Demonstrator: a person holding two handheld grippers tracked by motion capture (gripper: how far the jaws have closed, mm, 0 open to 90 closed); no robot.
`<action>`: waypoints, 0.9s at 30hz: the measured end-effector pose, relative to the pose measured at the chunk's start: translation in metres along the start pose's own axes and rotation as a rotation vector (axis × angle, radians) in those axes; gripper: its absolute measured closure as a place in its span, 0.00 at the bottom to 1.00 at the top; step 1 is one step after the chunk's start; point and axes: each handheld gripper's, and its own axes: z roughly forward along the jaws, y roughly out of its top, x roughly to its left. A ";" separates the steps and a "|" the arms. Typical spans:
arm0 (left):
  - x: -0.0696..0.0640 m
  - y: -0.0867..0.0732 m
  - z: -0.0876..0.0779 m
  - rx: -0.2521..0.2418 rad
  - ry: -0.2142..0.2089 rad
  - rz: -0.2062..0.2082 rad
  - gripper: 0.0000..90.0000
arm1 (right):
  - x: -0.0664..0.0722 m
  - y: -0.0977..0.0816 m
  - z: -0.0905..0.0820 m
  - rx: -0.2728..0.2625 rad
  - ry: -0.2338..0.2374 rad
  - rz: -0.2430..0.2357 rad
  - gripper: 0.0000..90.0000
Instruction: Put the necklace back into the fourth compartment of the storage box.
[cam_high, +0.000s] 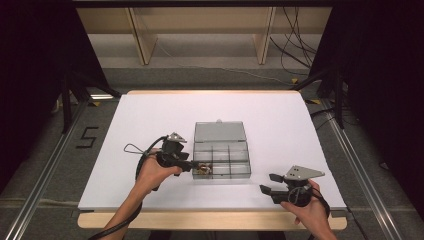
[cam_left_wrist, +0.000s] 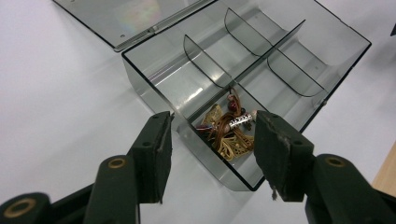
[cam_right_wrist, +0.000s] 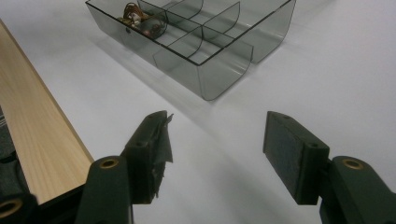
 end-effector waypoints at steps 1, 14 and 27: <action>-0.001 -0.001 0.000 -0.011 0.007 0.000 0.50 | 0.000 0.000 0.000 0.002 0.000 0.000 0.46; 0.000 -0.018 -0.004 -0.015 -0.028 -0.035 0.36 | -0.002 0.000 0.000 -0.005 0.006 -0.007 0.45; 0.009 -0.040 -0.009 -0.027 -0.029 -0.110 0.36 | -0.004 -0.002 0.001 -0.003 -0.015 -0.018 0.45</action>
